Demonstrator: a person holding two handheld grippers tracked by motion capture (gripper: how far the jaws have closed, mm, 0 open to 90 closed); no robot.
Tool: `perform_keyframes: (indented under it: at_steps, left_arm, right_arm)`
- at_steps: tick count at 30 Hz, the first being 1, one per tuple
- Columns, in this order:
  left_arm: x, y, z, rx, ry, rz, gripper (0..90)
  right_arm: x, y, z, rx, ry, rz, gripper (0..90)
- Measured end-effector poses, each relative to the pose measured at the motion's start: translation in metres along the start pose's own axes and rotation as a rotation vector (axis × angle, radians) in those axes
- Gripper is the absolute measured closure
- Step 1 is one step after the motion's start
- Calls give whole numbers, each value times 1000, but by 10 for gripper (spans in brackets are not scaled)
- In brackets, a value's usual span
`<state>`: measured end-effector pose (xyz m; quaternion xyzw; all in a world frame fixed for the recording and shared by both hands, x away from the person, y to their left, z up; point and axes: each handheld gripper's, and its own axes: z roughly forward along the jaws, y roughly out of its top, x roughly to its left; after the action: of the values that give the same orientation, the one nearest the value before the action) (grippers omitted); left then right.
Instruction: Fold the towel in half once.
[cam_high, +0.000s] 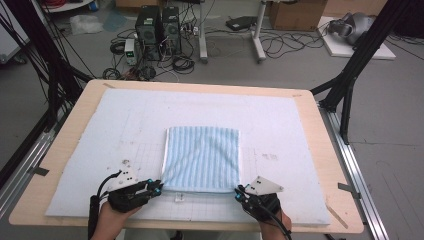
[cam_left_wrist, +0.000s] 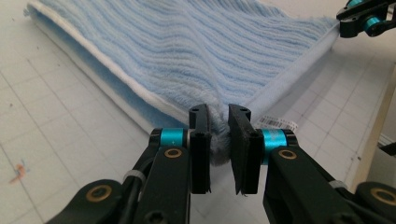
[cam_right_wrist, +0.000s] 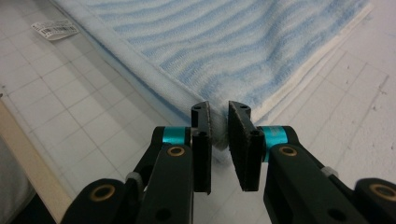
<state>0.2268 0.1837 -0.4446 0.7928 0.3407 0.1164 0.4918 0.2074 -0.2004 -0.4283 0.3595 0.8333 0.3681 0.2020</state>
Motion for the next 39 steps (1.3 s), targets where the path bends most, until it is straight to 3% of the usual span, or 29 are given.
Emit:
perform_keyframes:
  at_steps: [2, 3, 4, 6, 10, 12, 15, 20, 26, 31, 36, 39]
  left_arm:
    - [0, -2, 2, 17, 3, -2, 784]
    - [0, -2, 3, 14, 17, -11, 759]
    - [1, -1, 3, 8, 33, -22, 669]
    - [3, 2, 1, -16, 56, -28, 530]
    - [9, 8, -4, -59, 97, -40, 490]
    - [14, 11, -4, -68, 100, -60, 491]
    - [18, 14, -4, -75, 108, -71, 494]
    - [29, 22, 2, -67, 114, -83, 505]
    - [46, 36, 18, -46, 85, -100, 574]
    - [64, 52, 42, -8, 82, -104, 601]
    - [70, 66, 67, 55, 85, -13, 733]
    - [72, 70, 78, 62, 88, 27, 794]
  right_arm:
    - [-1, -2, 2, 22, 0, 6, 756]
    - [-2, -3, 4, 33, -3, 15, 692]
    - [-3, -4, 5, 38, -11, 29, 652]
    - [-7, -4, 4, 18, -15, 50, 637]
    - [-11, 0, 0, -53, -27, 72, 639]
    - [-11, 4, 1, -83, -19, 79, 676]
    - [-11, 10, 11, -76, 3, 69, 732]
    - [-11, 9, 34, 21, 15, 32, 750]
    - [-17, 6, 29, 63, 31, 24, 712]
    - [-25, 15, 26, -37, 45, 47, 658]
    - [-35, 20, 32, -46, 35, 52, 621]
    - [-41, 22, 36, -49, 35, 59, 610]
